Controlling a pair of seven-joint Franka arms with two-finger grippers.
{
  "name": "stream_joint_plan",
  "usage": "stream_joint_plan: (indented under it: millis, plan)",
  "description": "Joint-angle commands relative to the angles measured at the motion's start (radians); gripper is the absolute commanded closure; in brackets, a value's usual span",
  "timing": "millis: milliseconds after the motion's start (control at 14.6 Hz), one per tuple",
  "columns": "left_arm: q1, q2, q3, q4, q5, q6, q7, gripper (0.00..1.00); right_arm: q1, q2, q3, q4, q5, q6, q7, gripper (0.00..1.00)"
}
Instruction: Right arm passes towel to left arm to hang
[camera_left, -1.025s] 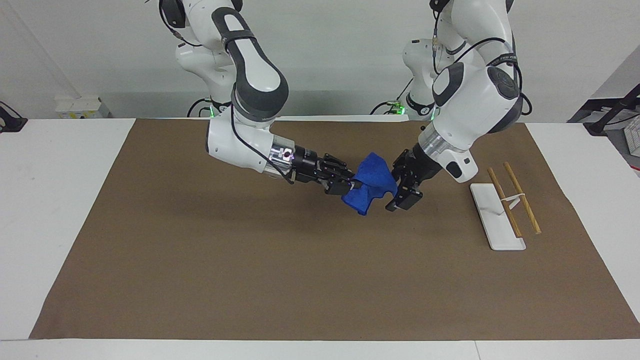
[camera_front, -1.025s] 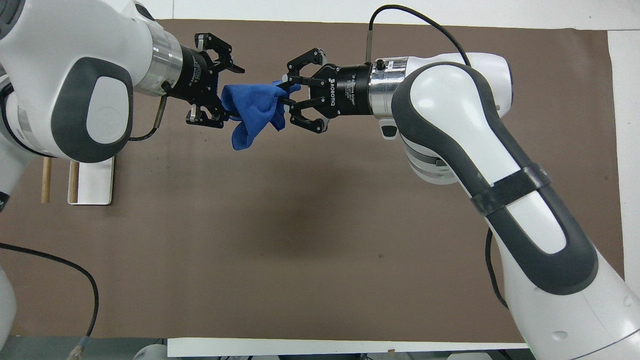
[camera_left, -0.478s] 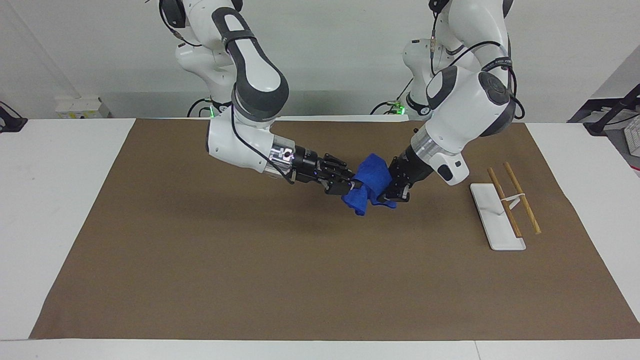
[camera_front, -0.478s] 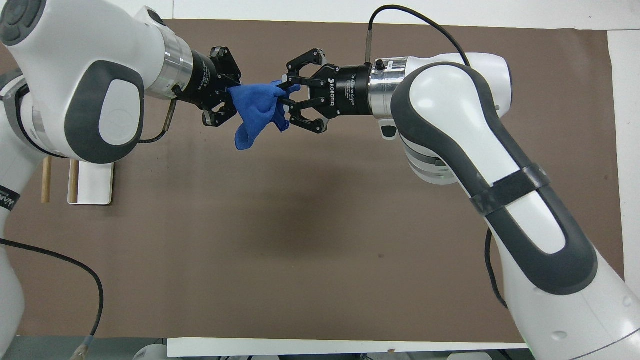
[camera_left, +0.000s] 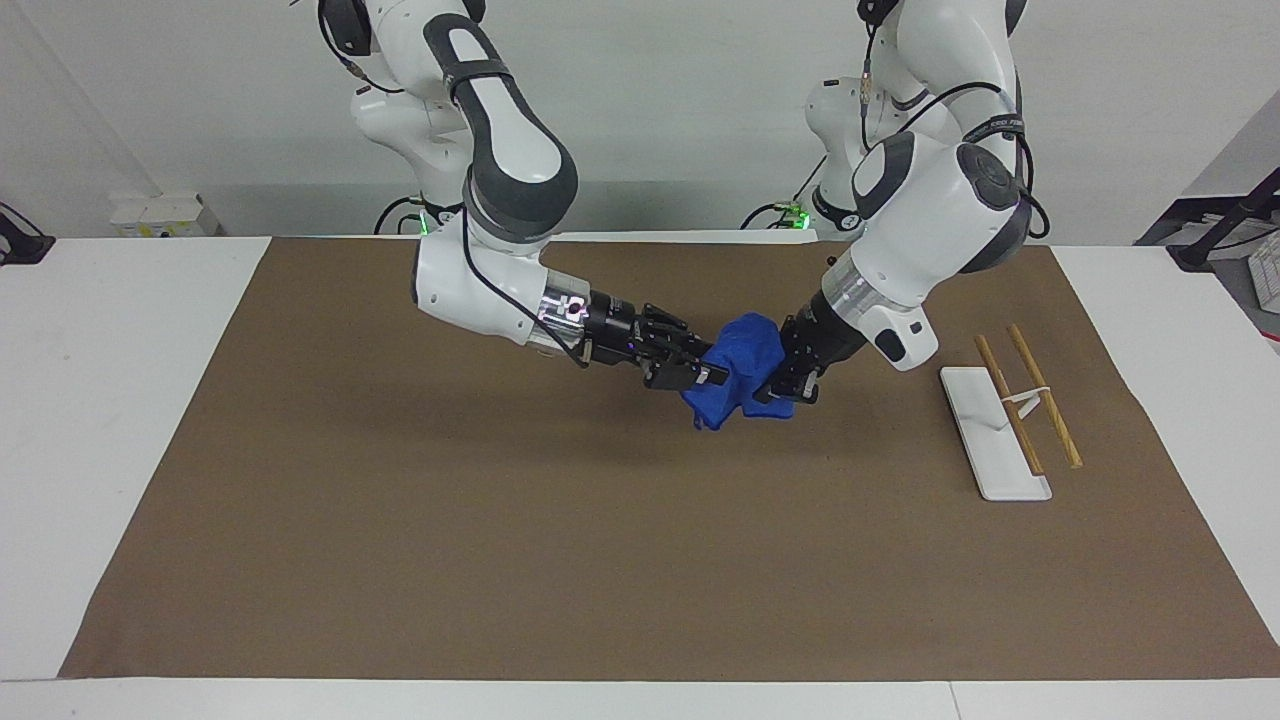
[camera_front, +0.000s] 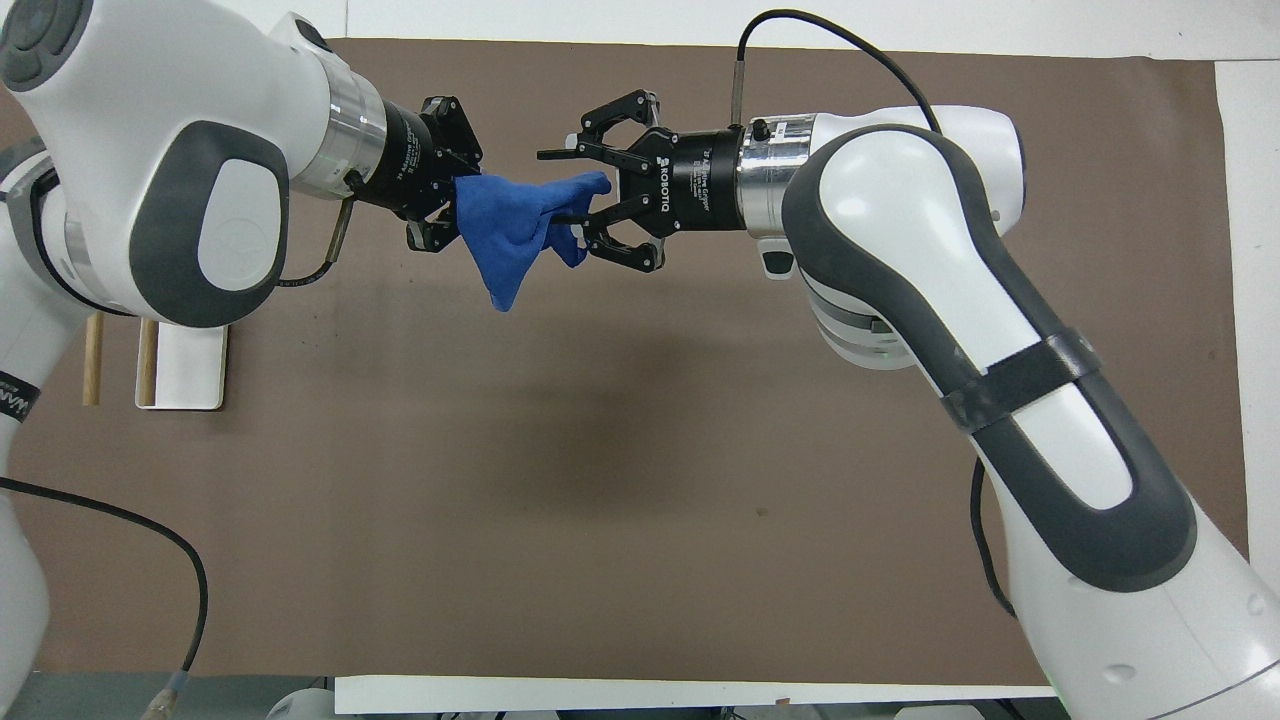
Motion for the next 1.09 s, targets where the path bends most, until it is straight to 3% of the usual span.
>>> stream_joint_plan:
  millis: [0,342,615,820,1025]
  plan:
    - [0.0,0.005,0.002,0.008,0.004,-0.01,-0.003,1.0,-0.002,-0.026,0.001,-0.013,-0.071,0.016,-0.041,0.0]
    - [0.007,0.005,0.005,0.01,0.007,-0.008,0.087,1.0,-0.014,-0.033,-0.004,0.025,-0.311,0.005,-0.055,0.0]
    - [0.01,-0.001,0.009,0.01,0.071,-0.023,0.213,1.0,-0.028,-0.033,-0.004,0.048,-0.838,-0.016,-0.144,0.0]
    - [0.015,-0.004,0.02,0.02,0.151,-0.06,0.216,1.0,-0.094,-0.037,-0.005,0.056,-1.041,-0.1,-0.28,0.0]
    - [0.016,-0.015,0.078,0.026,0.154,-0.124,0.215,1.0,-0.161,-0.08,-0.007,0.062,-1.225,-0.228,-0.437,0.0]
